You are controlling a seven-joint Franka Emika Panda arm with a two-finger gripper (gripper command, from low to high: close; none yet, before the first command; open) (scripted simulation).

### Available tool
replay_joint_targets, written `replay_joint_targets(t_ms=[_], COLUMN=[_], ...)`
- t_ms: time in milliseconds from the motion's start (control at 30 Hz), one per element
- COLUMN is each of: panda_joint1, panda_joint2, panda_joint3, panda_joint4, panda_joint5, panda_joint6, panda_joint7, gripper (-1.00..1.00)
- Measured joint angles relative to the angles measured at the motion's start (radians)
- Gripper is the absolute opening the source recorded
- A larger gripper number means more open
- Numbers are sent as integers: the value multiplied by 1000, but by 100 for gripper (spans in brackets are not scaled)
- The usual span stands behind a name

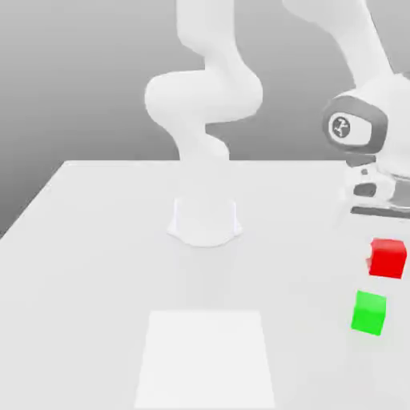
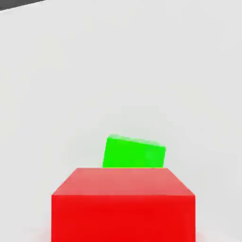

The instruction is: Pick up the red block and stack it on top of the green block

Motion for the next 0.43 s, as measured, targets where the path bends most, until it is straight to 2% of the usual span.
replay_joint_targets(t_ms=[300, 333, 433], panda_joint1=[34, 43, 43], panda_joint2=[153, 171, 171], panda_joint3=[-64, -77, -77], panda_joint4=[6, 6, 6], panda_joint5=[-154, -175, -175], panda_joint6=[128, 142, 142], panda_joint7=[113, 128, 128], gripper=[-100, 100, 100])
